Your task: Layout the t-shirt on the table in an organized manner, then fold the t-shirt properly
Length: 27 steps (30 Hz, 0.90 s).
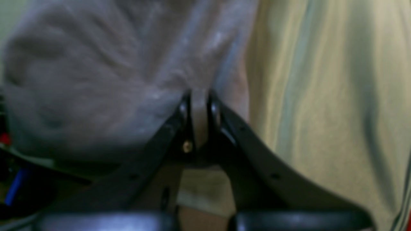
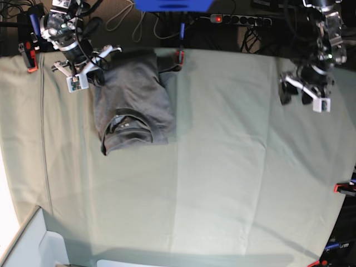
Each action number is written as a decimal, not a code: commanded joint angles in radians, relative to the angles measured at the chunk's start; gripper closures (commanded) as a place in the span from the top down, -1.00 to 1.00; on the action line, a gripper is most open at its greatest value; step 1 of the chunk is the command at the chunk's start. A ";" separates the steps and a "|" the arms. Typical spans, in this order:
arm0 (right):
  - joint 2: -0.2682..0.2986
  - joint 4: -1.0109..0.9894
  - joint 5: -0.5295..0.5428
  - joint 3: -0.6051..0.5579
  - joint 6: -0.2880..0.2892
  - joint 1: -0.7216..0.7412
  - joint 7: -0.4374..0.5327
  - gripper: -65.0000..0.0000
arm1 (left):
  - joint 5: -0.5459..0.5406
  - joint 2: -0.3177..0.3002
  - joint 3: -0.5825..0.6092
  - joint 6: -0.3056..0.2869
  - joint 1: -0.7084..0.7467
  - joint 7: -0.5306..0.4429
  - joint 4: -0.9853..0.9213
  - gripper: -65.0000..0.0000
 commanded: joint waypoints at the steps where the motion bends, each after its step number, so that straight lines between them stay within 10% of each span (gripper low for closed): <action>1: 0.001 0.030 0.017 0.017 0.014 -0.014 0.026 -1.00 | -0.009 -0.005 -0.004 -0.002 0.013 -0.019 0.015 0.20; 7: -0.037 0.206 0.026 0.069 0.014 -0.140 0.023 -1.00 | -0.009 0.021 -0.006 -0.002 0.139 -0.021 0.124 -1.00; 17: -0.037 0.179 0.138 0.081 0.014 -0.341 0.022 -1.00 | 0.000 0.162 -0.003 -0.002 0.420 -0.019 0.469 -1.00; 27: -0.025 -0.288 0.136 0.057 0.014 -0.277 0.031 -1.00 | 0.018 0.225 0.106 0.010 0.504 -0.028 0.221 -1.00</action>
